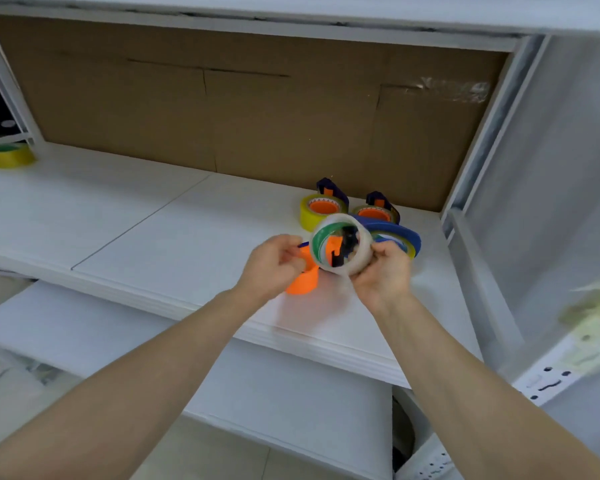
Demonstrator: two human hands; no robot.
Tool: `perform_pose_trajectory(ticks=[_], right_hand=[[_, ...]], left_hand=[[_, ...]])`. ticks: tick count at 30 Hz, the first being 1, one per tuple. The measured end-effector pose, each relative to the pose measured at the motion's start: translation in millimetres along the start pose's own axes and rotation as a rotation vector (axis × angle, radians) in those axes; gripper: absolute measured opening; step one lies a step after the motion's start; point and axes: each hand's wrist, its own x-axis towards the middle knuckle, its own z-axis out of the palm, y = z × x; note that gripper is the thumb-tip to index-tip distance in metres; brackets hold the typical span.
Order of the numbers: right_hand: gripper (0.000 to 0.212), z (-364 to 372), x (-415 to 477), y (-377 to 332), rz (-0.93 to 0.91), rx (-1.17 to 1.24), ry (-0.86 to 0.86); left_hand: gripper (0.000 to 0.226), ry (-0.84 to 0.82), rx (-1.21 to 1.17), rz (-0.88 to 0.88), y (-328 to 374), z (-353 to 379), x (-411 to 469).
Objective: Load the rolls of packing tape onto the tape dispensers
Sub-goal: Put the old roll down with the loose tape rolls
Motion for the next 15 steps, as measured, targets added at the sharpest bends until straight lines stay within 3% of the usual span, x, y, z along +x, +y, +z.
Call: perform_pose_trajectory(ticks=[3, 10, 15], right_hand=[[0.024, 38.2, 8.0, 11.8, 0.039, -0.169, -0.059], [0.017, 112.0, 19.2, 90.2, -0.008, -0.612, -0.31], [0.029, 169.7, 9.8, 152.3, 0.0, -0.719, -0.363]], left_hand=[[0.039, 0.124, -0.078, -0.092, 6.1, -28.1, 4.4], [0.054, 0.236, 0.436, -0.202, -20.2, -116.2, 1.1], [0.054, 0.3, 0.538, -0.272, -55.0, -195.0, -7.4]])
